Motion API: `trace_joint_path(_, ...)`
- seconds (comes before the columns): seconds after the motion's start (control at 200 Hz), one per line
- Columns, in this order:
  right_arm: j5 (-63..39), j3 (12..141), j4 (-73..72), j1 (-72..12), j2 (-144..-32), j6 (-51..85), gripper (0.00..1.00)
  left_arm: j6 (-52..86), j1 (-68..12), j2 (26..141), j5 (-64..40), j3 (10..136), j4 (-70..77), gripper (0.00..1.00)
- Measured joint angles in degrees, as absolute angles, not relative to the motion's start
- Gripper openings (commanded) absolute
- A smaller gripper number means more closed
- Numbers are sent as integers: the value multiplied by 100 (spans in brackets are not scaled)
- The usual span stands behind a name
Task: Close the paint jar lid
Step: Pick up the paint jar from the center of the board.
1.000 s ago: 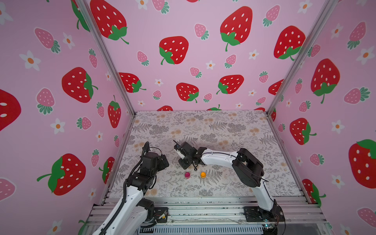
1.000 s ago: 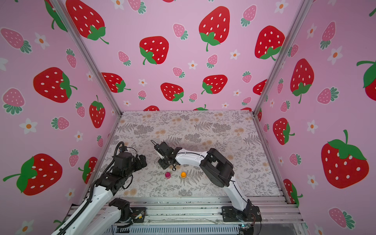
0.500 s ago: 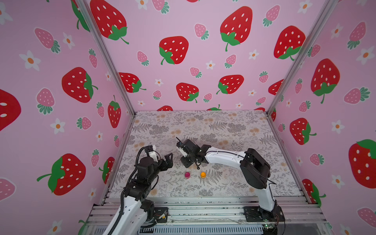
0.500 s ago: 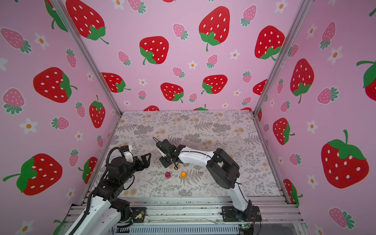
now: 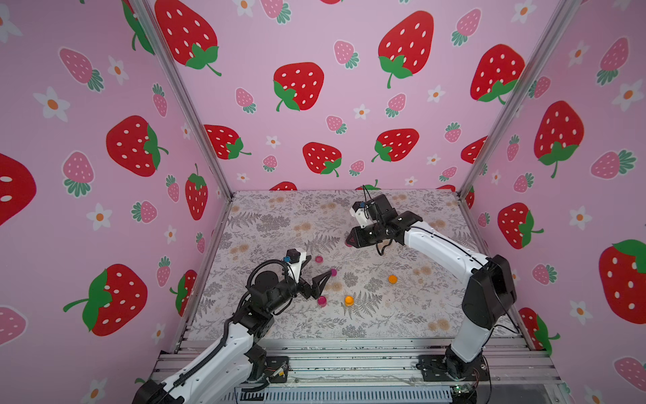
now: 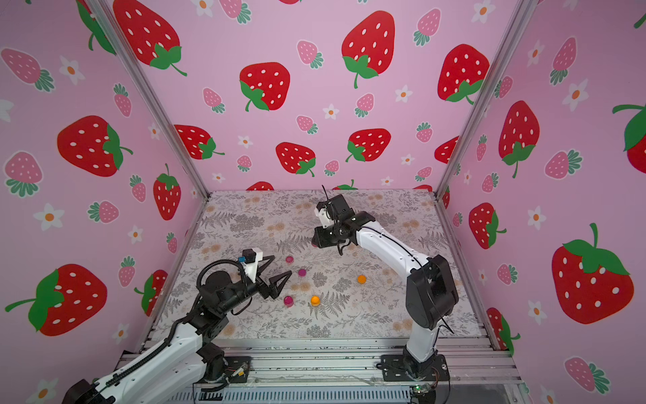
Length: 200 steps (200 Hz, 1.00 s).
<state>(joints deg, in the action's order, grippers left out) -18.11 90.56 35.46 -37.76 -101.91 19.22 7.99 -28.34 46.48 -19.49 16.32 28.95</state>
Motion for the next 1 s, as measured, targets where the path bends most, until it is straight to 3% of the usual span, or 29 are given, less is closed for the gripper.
trace_joint_path(0.37, -3089, 9367, 4010, -4062, -10191, 2307, 24, 82, -3181, 5072, -1619, 1629, 3415, 80)
trace_joint_path(0.595, -3345, 9192, 3992, -4270, -10186, 2622, 24, 23, -3214, 5037, -1535, 1531, 3533, 80)
trace_joint_path(0.685, -3406, 9080, 3957, -4333, -10151, 2731, 24, 8, -3216, 5006, -1533, 1472, 3533, 71)
trace_joint_path(1.001, -3516, 8895, 3743, -4499, -9985, 2965, 24, 12, -3221, 4998, -1500, 1459, 3535, 70)
